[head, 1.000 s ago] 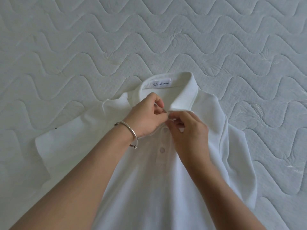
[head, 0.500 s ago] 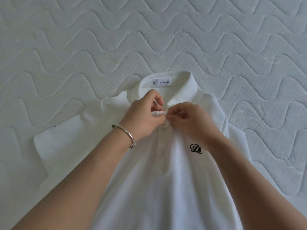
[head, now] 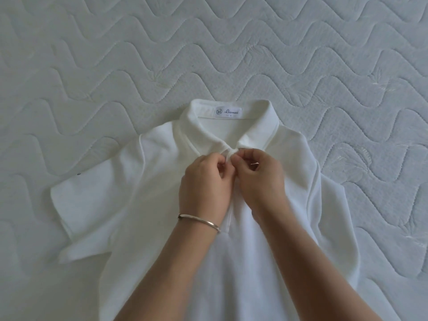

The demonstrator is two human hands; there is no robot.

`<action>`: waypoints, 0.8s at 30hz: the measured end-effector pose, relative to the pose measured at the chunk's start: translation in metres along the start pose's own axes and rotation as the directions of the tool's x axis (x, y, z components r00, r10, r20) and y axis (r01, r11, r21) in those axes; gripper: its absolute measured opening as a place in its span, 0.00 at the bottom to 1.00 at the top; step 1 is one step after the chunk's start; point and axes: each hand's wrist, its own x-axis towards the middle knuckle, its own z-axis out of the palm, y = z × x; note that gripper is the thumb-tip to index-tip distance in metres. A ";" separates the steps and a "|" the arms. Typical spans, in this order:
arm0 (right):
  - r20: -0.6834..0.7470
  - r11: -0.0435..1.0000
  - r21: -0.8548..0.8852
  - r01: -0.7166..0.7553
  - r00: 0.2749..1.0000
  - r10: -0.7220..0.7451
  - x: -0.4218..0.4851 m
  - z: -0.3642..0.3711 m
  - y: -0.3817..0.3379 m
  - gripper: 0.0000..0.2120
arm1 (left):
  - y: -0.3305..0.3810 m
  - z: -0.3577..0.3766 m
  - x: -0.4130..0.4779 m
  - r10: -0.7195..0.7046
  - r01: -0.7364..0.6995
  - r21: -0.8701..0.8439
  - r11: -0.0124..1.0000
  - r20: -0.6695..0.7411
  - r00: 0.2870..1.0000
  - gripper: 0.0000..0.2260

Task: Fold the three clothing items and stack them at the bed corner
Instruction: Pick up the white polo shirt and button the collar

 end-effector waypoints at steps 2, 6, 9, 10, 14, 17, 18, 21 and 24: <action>-0.041 1.000 -0.016 0.001 0.999 -0.002 -0.002 0.006 0.002 0.03 | 0.001 0.002 0.002 -0.043 0.037 -0.097 0.995 -0.057 0.997 0.07; -0.075 0.998 -0.041 0.048 0.996 -0.051 -0.003 0.008 0.005 0.02 | -0.002 0.007 0.009 0.007 -0.016 -0.134 0.991 -0.063 0.998 0.04; -0.050 0.989 -0.109 0.099 0.993 -0.105 0.001 0.009 0.005 0.04 | -0.007 0.008 0.013 0.058 -0.065 -0.102 0.993 -0.066 0.996 0.03; -0.033 0.986 -0.126 0.111 0.993 -0.116 0.003 0.009 0.005 0.03 | -0.009 0.009 0.014 0.063 -0.071 -0.097 0.993 -0.084 0.994 0.04; 0.036 0.968 -0.174 0.183 0.983 -0.179 0.009 0.007 0.007 0.05 | -0.010 0.010 0.015 -0.043 0.027 -0.143 0.989 -0.111 0.993 0.03; 0.090 0.947 -0.219 0.234 0.971 -0.220 0.015 0.005 0.009 0.04 | -0.009 0.008 0.020 -0.142 0.129 -0.216 0.968 -0.048 0.989 0.04; 0.105 0.937 -0.244 0.249 0.968 -0.229 0.017 0.004 0.010 0.04 | -0.010 0.007 0.022 -0.160 0.153 -0.220 0.963 -0.017 0.987 0.04; 0.140 0.917 -0.282 0.281 0.958 -0.251 0.023 0.005 0.010 0.04 | -0.013 0.007 0.027 -0.189 0.191 -0.237 0.953 0.033 0.982 0.03; 0.077 0.927 -0.276 0.254 0.967 -0.242 0.024 0.008 0.010 0.03 | -0.014 0.011 0.028 -0.145 0.142 -0.195 0.971 -0.006 0.989 0.02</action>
